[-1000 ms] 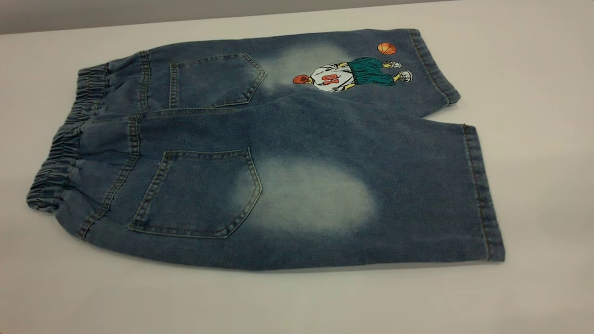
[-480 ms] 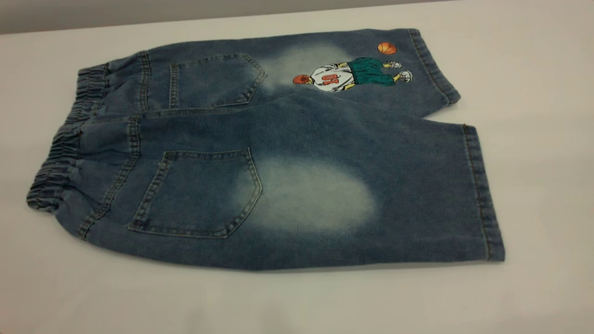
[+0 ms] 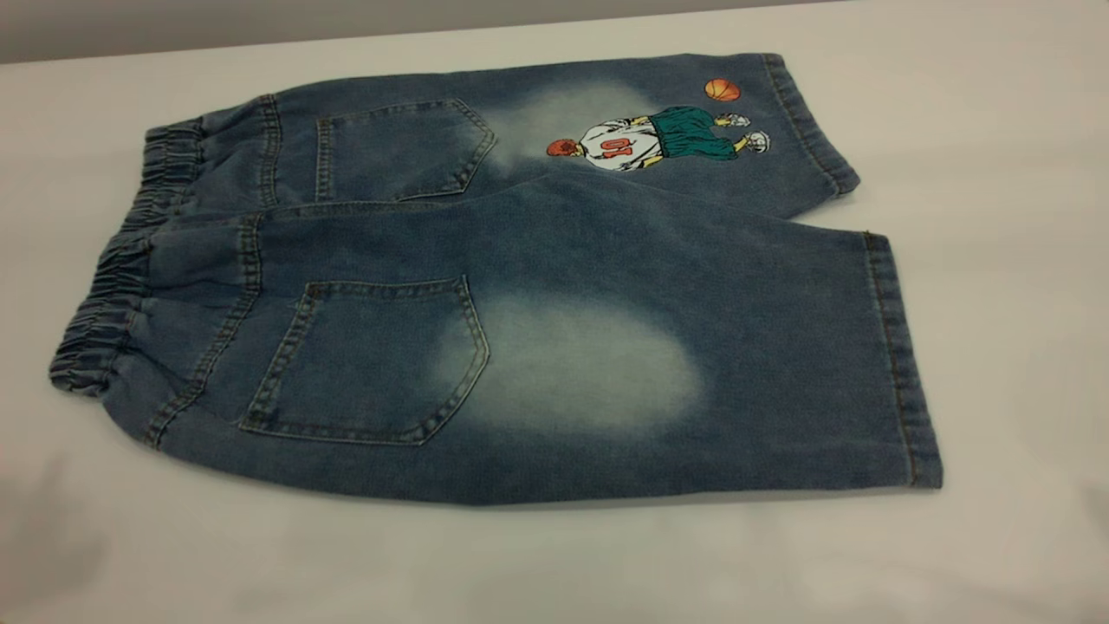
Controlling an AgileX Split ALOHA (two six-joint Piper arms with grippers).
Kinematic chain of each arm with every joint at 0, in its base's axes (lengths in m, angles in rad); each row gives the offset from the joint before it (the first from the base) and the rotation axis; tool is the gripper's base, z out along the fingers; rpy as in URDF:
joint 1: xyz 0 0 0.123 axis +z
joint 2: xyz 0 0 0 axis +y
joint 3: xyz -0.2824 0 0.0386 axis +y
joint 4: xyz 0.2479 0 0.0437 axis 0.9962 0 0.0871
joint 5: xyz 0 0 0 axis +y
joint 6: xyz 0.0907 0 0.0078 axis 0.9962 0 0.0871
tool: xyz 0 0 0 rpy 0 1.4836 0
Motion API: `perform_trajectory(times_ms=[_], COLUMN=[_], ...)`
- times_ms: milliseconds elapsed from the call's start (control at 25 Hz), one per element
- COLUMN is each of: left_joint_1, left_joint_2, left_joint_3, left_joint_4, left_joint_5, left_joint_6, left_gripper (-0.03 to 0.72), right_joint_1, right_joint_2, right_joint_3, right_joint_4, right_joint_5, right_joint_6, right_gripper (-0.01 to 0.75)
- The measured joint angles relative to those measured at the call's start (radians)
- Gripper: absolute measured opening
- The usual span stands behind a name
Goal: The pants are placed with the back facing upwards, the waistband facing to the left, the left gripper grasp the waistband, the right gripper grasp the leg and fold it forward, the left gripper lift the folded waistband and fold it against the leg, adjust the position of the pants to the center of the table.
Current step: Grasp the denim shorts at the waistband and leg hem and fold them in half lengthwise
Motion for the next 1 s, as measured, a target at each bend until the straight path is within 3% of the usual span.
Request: perform_trajectory(times_ms=[200, 680, 1000], left_joint_1=[0.018, 0.164, 0.171], left_joint_2=[0.270, 0.673, 0.847], left_joint_3=[0.000, 0.000, -0.014], left_joint_4=[-0.010, -0.316, -0.369], left_joint_5=[-0.060, -0.156, -0.236], left_joint_6=[0.027, 0.238, 0.340], left_gripper=[0.456, 0.456, 0.456], right_joint_1=[0.000, 0.000, 0.000], right_joint_2=[0.124, 0.345, 0.432], right_joint_3=[0.000, 0.000, 0.000], right_joint_4=[0.109, 0.168, 0.200], right_joint_5=[-0.064, -0.152, -0.199], right_joint_6=[-0.073, -0.133, -0.181], right_gripper=[0.279, 0.279, 0.279])
